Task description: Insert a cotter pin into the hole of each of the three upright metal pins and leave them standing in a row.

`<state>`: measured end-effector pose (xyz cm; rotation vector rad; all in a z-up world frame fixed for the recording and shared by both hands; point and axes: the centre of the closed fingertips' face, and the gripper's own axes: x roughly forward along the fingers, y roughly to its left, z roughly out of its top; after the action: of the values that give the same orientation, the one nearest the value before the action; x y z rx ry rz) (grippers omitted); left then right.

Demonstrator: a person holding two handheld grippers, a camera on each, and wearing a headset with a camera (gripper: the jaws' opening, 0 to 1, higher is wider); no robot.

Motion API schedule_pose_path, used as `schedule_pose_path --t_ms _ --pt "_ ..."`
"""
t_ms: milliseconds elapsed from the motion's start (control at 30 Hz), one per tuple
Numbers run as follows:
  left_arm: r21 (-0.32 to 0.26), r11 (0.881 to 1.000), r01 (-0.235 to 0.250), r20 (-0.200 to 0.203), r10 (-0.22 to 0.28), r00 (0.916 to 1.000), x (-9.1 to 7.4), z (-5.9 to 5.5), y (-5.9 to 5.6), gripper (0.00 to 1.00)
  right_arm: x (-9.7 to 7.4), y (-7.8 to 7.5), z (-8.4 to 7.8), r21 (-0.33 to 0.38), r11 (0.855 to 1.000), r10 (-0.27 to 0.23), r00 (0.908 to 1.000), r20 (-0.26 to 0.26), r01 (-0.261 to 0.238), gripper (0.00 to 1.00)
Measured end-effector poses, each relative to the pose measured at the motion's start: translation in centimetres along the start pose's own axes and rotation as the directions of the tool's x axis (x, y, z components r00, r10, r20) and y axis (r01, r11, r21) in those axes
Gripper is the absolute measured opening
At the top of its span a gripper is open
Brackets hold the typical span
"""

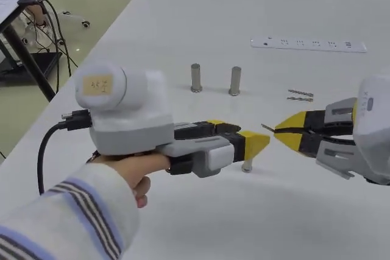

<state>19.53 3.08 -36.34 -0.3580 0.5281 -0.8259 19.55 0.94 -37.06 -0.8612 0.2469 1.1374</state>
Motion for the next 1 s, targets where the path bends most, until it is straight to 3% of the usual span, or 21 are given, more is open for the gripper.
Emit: schedule_pose_path --t_ms 267,1000 --pt "-0.022 1.0 0.011 -0.01 -0.011 0.9999 -0.3 -0.5 -0.1 0.15 0.4 1.3 0.6 -0.023 0.999 0.025 0.9997 0.001 -0.025 0.0" --pt "-0.047 0.998 0.029 -0.031 -0.031 0.999 -0.7 -1.2 -0.5 0.0 0.8 2.2 1.8 -0.069 0.997 0.049 0.9986 0.017 -0.048 0.0"
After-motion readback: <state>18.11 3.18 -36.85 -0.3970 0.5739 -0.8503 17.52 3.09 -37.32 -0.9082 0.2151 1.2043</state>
